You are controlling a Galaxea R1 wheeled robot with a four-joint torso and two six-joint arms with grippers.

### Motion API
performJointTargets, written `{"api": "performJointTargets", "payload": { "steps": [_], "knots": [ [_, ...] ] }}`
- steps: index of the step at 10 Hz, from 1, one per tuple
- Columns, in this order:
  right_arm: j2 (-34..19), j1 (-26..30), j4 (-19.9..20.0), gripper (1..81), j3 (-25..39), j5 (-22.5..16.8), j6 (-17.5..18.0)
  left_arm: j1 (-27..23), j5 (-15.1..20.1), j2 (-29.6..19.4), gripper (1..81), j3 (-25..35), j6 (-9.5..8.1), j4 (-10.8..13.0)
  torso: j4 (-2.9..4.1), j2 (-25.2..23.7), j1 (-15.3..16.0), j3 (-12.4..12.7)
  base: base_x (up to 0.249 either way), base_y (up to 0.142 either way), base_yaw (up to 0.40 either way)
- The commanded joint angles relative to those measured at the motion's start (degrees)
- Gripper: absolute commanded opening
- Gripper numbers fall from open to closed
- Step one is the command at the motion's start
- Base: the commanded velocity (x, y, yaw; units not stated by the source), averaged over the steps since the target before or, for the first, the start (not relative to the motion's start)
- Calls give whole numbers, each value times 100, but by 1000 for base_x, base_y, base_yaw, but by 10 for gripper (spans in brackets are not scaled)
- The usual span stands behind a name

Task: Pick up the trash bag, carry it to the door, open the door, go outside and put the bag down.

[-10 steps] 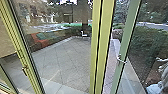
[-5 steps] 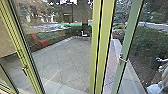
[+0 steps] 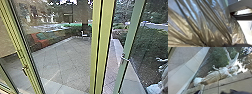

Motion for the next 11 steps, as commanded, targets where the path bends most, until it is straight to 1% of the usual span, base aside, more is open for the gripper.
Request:
{"api": "performJointTargets", "payload": {
  "steps": [1, 3, 4, 7, 8, 9, 10, 11],
  "knots": [
    [-405, 555, -878, 811, -713, -150, 37, -139, 511, 50, 10, 28, 2, -35, 0, 0, 2, 0, 0, 0, 0],
    [-441, 547, -1336, 811, -969, 123, 80, -139, 511, 50, 10, 28, 2, -35, 0, 0, 0, 2, 0, 0, 0],
    [-502, 555, -1398, 811, -1005, 263, 81, -139, 511, 50, 10, 28, 2, -35, 0, 0, 0, 2, 0, 0, 0],
    [-564, 547, -1363, 811, -1189, 325, 46, -139, 502, 59, 10, 28, 2, -26, 0, 0, 0, 2, 0, 0, 0],
    [-573, 547, -1311, 811, -1242, 456, 80, -139, 502, 59, 10, 28, 11, -18, 0, 0, 0, 2, 0, 0, 0],
    [-590, 591, -1020, 811, -1145, 466, 107, -139, 502, 68, 10, 28, 11, -9, 0, 0, 0, 2, 0, 0, 0],
    [-625, 608, -97, 811, -919, 345, 72, -139, 502, 77, 10, 28, 11, -9, 0, 0, 0, 2, 0, 0, 0],
    [-669, 626, 730, 811, -682, 291, 89, -139, 502, 77, 10, 28, 11, -9, 0, 0, 0, 2, 0, 0, 0]
  ]
}}
